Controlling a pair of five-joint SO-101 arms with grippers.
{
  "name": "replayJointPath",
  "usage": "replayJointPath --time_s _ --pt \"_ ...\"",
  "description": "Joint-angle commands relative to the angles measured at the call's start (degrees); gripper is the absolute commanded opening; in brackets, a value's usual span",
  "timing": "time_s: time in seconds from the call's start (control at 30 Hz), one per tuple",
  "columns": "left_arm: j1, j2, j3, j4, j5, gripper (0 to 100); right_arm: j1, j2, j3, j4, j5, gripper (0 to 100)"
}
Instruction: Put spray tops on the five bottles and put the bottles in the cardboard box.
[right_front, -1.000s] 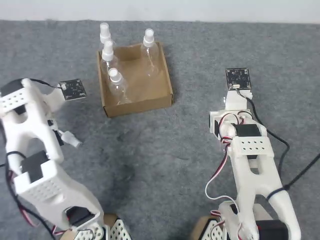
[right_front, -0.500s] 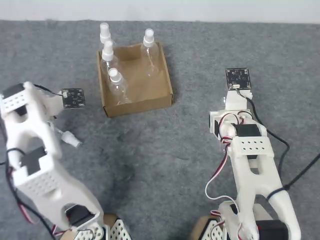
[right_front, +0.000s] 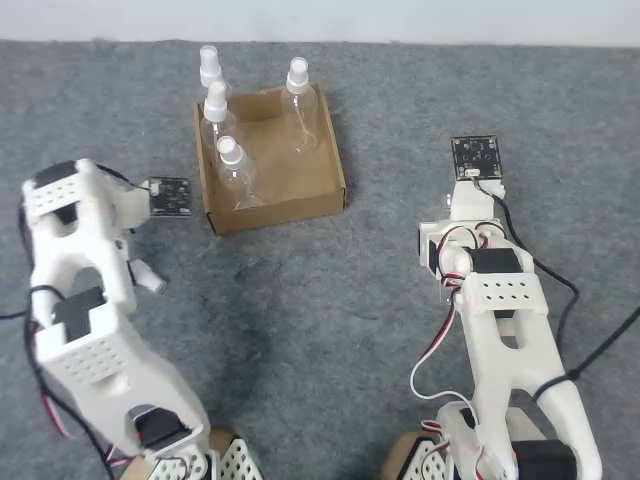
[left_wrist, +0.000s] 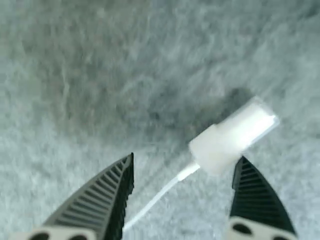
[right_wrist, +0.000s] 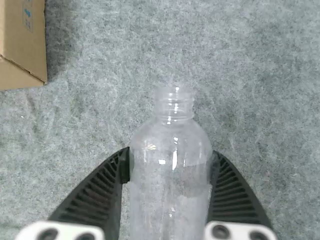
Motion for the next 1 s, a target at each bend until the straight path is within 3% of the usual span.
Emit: replayJointPath --time_s 0.0,0.4,0.97 --pt "1.9 -0.7 0.2 -0.5 -0.4 30 0.3 -2.3 -1.3 -1.4 -0.1 11.8" --pt "4.7 -0.8 3.5 -0.6 -0.3 30 0.2 -2.3 -1.3 -1.4 -0.1 11.8" --pt "3.1 -1.4 3.4 7.6 -0.4 14 0.6 -2.6 -1.4 -1.4 -0.1 11.8"
